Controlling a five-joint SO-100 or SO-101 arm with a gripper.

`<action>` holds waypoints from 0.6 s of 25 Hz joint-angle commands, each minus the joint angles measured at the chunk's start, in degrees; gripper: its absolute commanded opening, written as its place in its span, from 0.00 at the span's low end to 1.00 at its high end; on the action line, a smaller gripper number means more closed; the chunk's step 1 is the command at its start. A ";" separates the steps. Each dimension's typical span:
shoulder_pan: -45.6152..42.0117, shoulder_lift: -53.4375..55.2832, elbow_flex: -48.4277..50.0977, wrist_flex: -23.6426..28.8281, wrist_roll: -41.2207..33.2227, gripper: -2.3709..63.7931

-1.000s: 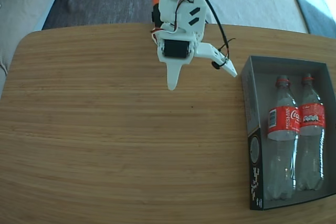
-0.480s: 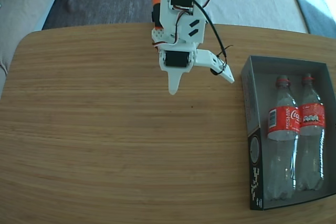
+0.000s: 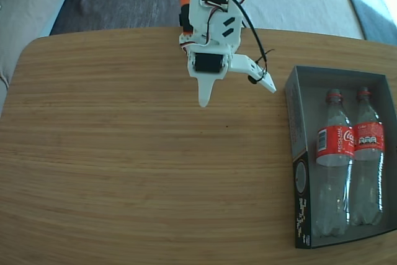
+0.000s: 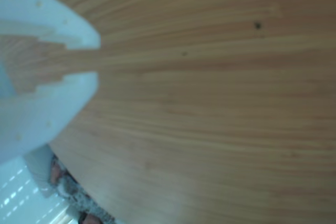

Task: Grasp the bottles and put them in the box.

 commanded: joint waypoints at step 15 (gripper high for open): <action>1.76 13.27 1.32 6.42 -0.35 0.05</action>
